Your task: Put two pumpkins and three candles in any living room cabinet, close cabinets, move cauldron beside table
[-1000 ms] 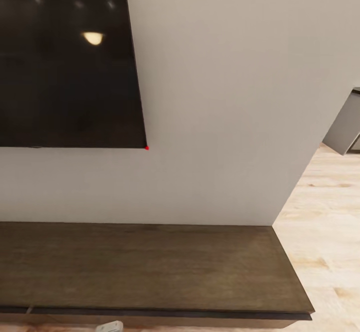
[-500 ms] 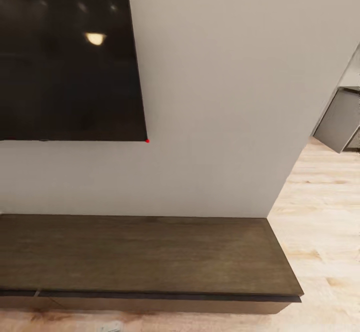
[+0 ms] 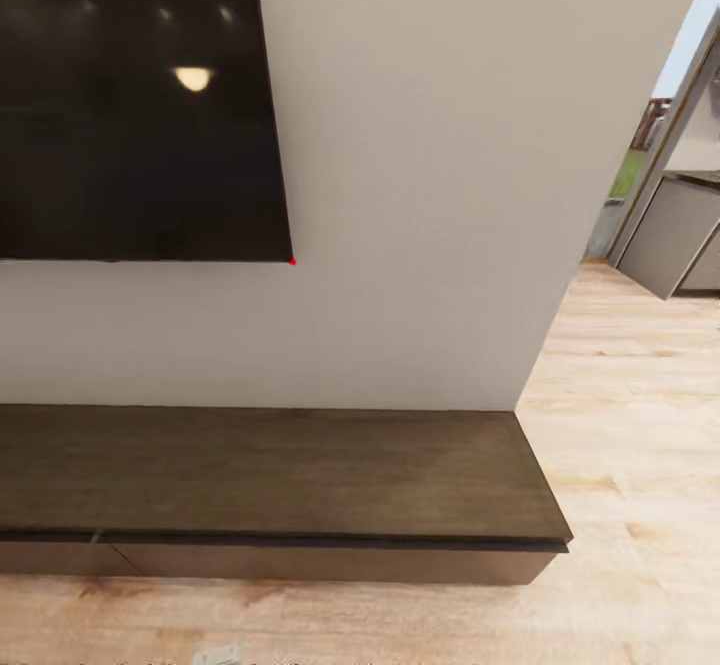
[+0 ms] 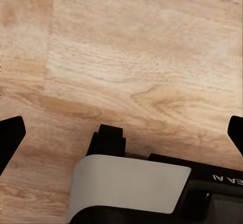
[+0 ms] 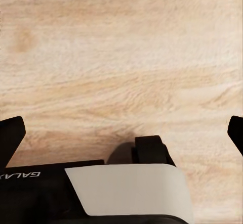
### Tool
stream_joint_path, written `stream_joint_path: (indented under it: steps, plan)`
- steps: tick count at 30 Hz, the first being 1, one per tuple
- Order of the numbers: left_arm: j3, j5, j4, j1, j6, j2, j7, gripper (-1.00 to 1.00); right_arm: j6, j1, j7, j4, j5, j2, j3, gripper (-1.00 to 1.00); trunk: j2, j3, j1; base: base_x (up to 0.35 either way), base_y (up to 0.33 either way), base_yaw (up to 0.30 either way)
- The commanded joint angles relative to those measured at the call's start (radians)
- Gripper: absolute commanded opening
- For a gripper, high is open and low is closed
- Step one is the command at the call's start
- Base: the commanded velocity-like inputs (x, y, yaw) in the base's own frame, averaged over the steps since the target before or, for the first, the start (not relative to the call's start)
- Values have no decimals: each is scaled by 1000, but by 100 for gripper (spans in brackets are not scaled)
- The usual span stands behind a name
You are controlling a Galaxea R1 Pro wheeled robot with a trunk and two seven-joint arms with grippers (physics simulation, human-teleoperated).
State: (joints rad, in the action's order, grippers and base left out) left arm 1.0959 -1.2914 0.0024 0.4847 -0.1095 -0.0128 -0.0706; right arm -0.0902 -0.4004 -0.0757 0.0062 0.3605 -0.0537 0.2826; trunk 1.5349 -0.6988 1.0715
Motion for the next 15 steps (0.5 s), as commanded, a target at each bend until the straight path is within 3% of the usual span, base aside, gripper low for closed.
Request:
stream_joint_path:
  steps: [1,8,9,10,11,14,15]
  plan:
    - [0,2,1,0,0,-1,0,100,-1,0,1,0,-1,0,0,100,0,0,0,-32,-4,0]
    - [6,9,1,1,52,-10,1,100,-8,0,-2,0,-8,2,0,100,0,0,0,-8,-1,0]
    - [4,10,-67,21,90,-15,97,100,-7,0,5,-4,-11,11,2,100,0,0,0,0,0,0]
    - [4,11,-96,32,88,-16,147,100,-7,0,6,-4,-11,11,2,100,0,0,0,0,0,0]
    - [5,17,-146,72,70,-27,257,100,-6,0,7,-4,-11,12,2,100,0,0,0,0,0,0]
    - [4,36,-293,228,-93,-51,642,100,-4,0,8,-5,-11,12,3,100,0,0,0,0,0,0]
    - [3,37,-311,250,-125,-51,695,100,-4,0,8,-5,-11,12,3,100,0,0,0,0,0,0]
